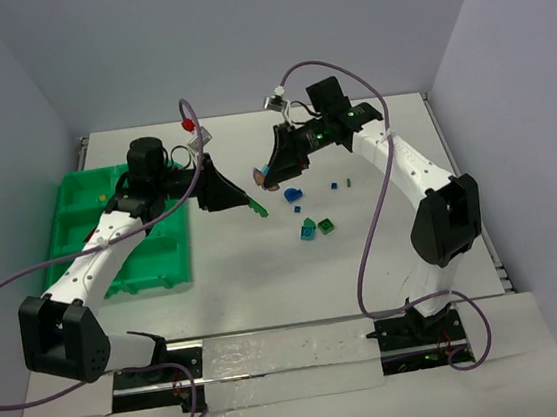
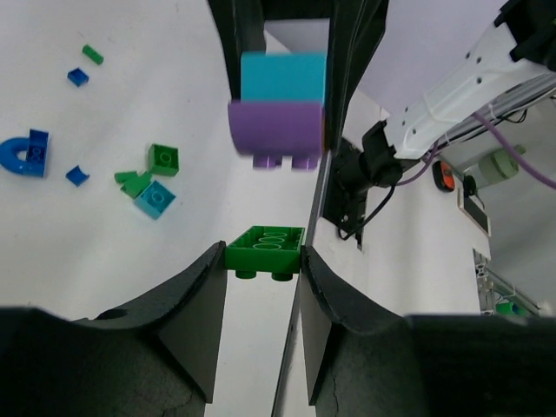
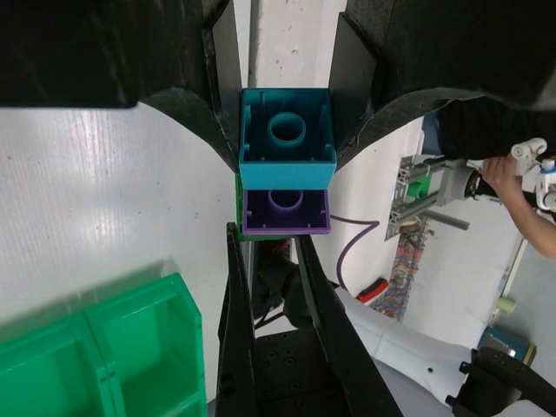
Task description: Sort the legos into containers by color
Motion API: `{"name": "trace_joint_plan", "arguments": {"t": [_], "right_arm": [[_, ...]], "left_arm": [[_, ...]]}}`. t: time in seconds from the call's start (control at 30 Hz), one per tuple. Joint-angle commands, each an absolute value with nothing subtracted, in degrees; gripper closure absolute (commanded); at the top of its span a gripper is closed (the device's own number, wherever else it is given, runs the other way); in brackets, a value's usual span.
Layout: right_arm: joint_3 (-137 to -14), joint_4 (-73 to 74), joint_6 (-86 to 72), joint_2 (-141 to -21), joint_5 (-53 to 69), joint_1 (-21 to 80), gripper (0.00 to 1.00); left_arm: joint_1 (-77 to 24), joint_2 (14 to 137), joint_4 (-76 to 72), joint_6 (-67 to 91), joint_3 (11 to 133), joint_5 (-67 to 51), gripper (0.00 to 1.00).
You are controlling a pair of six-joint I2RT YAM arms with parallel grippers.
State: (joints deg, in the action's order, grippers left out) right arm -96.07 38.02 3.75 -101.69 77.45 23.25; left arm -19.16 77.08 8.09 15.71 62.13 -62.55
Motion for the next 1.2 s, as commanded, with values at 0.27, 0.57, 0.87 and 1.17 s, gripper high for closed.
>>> {"name": "trace_joint_plan", "arguments": {"t": [0.27, 0.57, 0.87, 1.17], "right_arm": [[-97.8, 39.3, 7.0, -100.3, 69.1, 19.5, 1.0], [-96.5, 39.6, 8.4, -99.6, 63.0, 19.5, 1.0], [-96.3, 40.3, 8.9, -99.8, 62.1, 19.5, 1.0], [-96.4, 40.3, 9.0, -99.8, 61.8, 19.6, 1.0]], "left_arm": [[-7.2, 82.6, 22.3, -3.2, 74.1, -24.3, 1.0], [-1.1, 93.8, 17.9, -7.6, 80.2, -6.7, 1.0], [-0.2, 102.6, 16.0, -9.4, 84.5, -0.8, 1.0], [1.5, 105.3, 16.7, -11.0, 84.7, 2.2, 0.85]]}}
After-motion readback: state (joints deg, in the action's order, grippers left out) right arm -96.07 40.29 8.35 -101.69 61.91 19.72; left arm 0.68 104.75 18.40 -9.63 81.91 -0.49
